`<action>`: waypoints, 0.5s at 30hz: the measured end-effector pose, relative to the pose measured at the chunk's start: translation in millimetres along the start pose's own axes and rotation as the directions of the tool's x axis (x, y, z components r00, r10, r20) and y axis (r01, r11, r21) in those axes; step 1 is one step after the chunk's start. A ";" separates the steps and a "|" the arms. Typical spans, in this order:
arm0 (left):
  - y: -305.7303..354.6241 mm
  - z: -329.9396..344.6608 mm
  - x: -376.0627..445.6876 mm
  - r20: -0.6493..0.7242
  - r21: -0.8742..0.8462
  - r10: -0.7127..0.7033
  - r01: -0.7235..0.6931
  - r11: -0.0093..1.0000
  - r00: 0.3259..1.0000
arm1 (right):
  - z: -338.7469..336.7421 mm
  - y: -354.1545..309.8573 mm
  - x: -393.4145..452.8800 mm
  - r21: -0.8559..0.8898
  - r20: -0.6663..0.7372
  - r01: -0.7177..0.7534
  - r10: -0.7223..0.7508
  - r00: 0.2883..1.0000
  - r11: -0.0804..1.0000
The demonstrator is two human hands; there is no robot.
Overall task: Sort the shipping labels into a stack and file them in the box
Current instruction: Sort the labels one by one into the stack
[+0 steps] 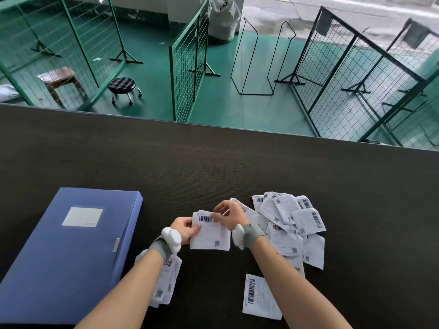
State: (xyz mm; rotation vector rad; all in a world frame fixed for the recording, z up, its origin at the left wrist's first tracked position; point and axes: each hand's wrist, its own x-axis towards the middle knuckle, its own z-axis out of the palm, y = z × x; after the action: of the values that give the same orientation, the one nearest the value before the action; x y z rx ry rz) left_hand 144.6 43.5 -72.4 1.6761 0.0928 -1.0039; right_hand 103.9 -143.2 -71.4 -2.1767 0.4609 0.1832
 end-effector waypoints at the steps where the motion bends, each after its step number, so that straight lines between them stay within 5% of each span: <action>1: -1.4 -1.3 1.8 -0.036 0.041 0.011 -0.010 0.999 0.999 | 0.5 4.4 1.5 0.019 -0.075 -0.040 0.042 0.996 0.999; 3: -3.8 -5.2 5.9 -0.104 0.077 0.020 -0.012 0.997 0.994 | -4.7 19.4 4.8 -0.033 -0.210 -0.171 0.160 0.964 0.985; 6: -6.1 -10.4 8.5 -0.144 0.038 -0.018 0.023 0.999 0.989 | -19.0 45.5 4.2 -0.294 -0.233 -0.435 0.378 0.896 0.851; 15: -8.5 -8.4 14.8 -0.164 0.006 -0.067 0.068 0.998 0.984 | -26.6 49.9 8.3 -0.429 -0.147 -0.433 0.412 0.899 0.793</action>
State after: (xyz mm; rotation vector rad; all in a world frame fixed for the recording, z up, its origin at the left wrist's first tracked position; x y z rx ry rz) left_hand 154.2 47.4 -88.3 1.7746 0.2541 -0.9167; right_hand 91.2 -193.8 -94.8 -2.5032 1.0222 0.5352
